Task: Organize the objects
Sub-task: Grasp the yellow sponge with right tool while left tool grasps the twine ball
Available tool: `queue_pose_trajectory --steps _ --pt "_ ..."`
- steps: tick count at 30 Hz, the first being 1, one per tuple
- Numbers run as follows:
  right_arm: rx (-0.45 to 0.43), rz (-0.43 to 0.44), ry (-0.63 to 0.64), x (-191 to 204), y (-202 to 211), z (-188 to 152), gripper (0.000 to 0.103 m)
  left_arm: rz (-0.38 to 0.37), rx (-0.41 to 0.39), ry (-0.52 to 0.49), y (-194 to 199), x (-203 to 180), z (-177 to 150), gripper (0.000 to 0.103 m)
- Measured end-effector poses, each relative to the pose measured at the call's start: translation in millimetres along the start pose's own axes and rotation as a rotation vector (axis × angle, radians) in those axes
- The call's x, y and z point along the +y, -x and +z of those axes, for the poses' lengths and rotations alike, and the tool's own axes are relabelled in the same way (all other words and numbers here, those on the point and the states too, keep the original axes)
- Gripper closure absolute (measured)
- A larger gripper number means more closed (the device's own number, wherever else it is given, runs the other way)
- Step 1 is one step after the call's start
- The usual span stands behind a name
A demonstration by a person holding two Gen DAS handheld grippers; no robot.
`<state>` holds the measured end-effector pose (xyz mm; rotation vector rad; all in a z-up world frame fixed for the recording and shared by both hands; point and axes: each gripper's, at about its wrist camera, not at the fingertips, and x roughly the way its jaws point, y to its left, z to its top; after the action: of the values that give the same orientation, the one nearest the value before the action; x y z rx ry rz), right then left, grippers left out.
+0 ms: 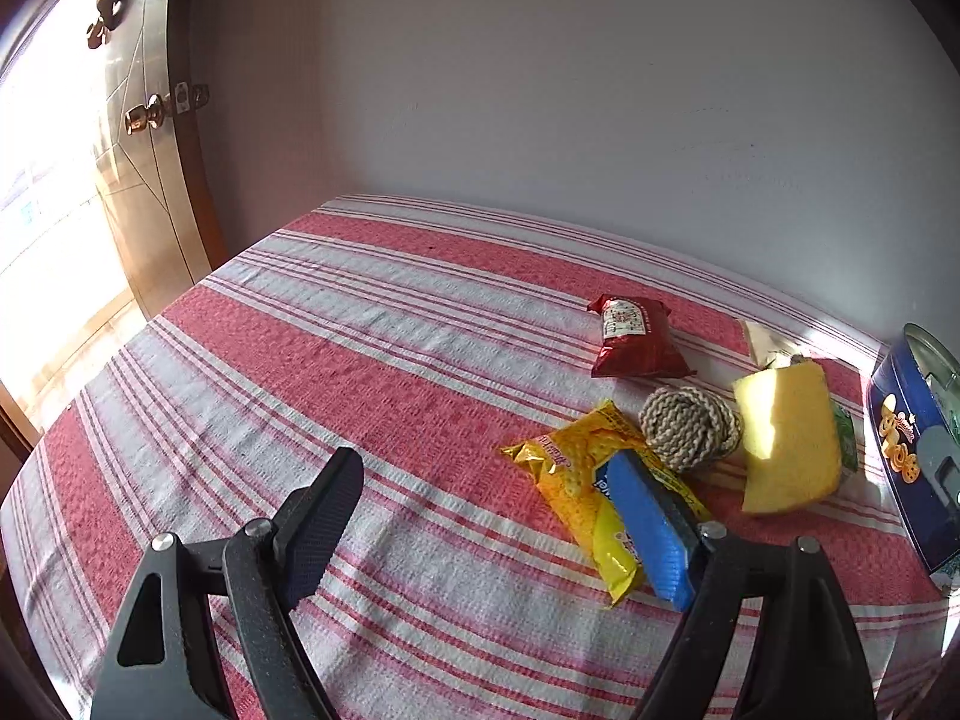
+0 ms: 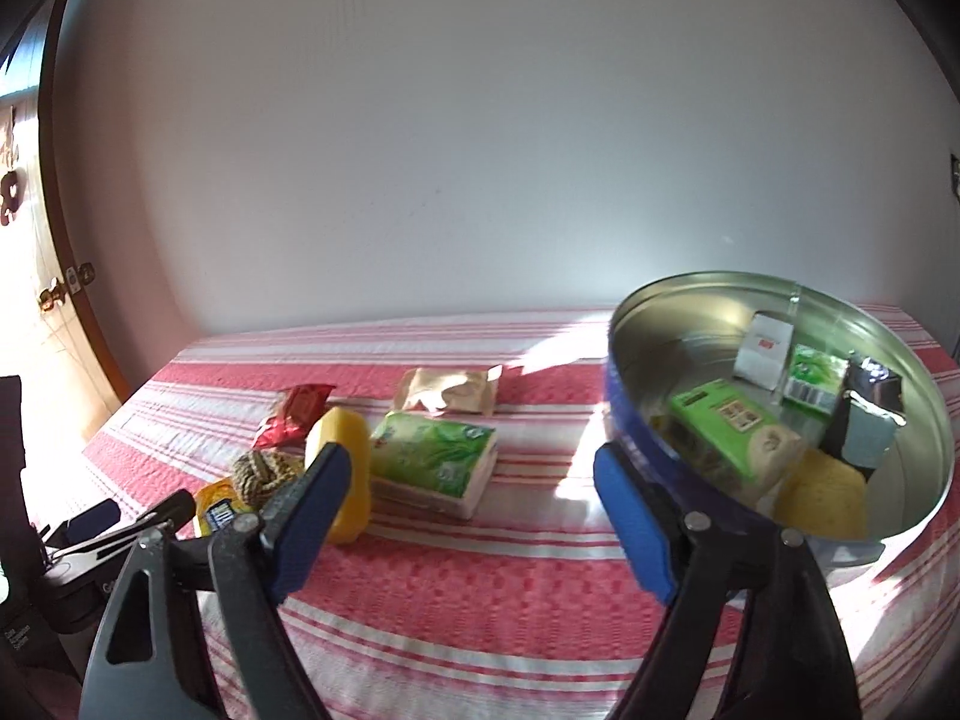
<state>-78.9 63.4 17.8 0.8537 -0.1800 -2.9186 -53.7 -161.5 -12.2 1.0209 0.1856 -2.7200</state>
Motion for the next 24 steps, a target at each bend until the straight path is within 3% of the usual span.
queue_pose_trajectory --steps 6,12,14,16,20,24 --pt "0.179 0.101 0.008 32 -40 -9 0.03 -0.008 -0.004 -0.001 -5 13 6 0.018" --pt "0.285 0.141 -0.015 41 -73 -9 0.04 -0.03 -0.048 -0.054 -1 14 9 0.018" --pt "0.304 0.168 -0.031 40 -78 -8 0.048 -0.034 -0.087 -0.097 3 9 11 0.018" --pt "0.32 0.204 -0.023 43 -83 -8 0.074 -0.038 -0.124 -0.17 8 0 13 0.018" --pt "0.284 0.234 -0.032 34 -69 -5 0.078 -0.068 -0.166 -0.291 13 -18 14 0.018" --pt "0.149 0.196 0.015 24 -35 10 0.078 -0.127 -0.14 -0.338 10 -36 18 0.018"
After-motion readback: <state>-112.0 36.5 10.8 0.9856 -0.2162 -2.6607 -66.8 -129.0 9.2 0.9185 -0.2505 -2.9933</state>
